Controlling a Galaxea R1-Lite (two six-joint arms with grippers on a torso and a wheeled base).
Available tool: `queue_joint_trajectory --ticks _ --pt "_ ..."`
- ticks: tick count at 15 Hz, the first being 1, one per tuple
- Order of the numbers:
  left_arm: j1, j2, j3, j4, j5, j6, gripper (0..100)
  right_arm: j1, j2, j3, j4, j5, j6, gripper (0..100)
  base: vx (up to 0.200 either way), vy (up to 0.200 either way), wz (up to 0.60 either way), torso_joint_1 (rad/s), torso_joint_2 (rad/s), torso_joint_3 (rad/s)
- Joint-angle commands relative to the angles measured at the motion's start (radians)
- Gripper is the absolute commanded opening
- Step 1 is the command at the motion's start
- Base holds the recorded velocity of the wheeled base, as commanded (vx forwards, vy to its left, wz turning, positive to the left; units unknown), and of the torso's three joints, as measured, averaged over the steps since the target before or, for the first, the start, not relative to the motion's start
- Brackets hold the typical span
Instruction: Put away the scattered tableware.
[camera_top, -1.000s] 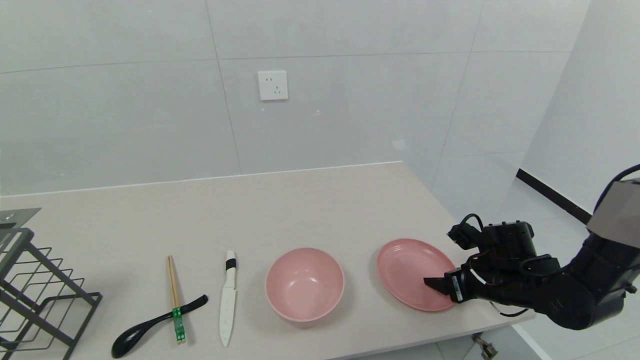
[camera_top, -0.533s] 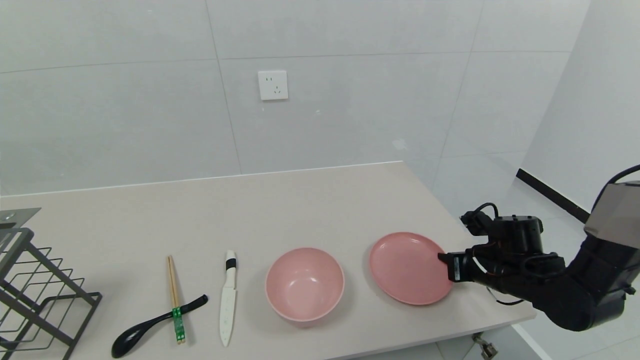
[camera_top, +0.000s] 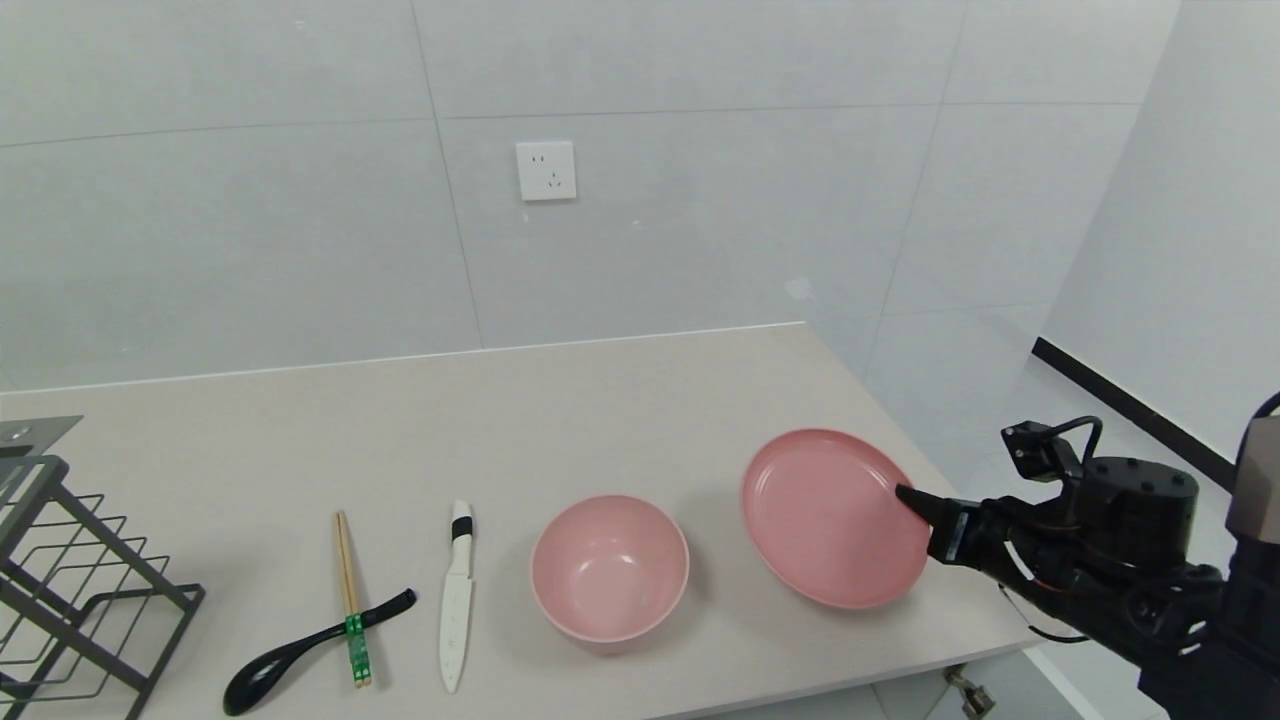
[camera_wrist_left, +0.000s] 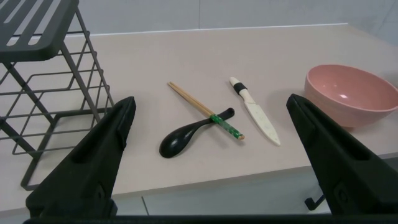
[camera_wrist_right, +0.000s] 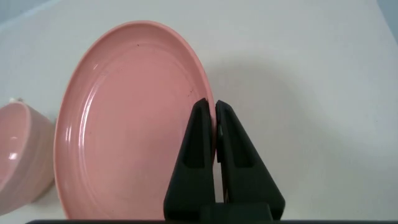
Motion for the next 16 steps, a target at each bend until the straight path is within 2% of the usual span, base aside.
queue_joint_trajectory --ticks 1,6,8,10,16 --pt "0.0 0.001 0.0 0.0 0.0 0.001 100 0.005 -0.078 0.101 -0.025 -0.003 0.002 0 0.0 0.0 0.0 0.0 0.0 0.0" --pt "0.0 0.001 0.0 0.0 -0.001 0.001 100 0.046 -0.308 0.133 -0.025 -0.049 -0.001 0 0.0 0.0 0.0 0.0 0.0 0.0" --pt "0.0 0.001 0.0 0.0 -0.001 0.004 100 0.12 -0.389 0.116 -0.025 -0.124 -0.006 0 0.0 0.0 0.0 0.0 0.0 0.0" --pt "0.0 0.001 0.0 0.0 -0.003 0.006 100 0.146 -0.417 0.102 -0.014 -0.169 -0.006 0 0.0 0.0 0.0 0.0 0.0 0.0" --pt "0.0 0.001 0.0 -0.002 -0.005 0.009 100 0.138 -0.429 0.116 -0.008 -0.198 -0.001 0 0.0 0.0 0.0 0.0 0.0 0.0"
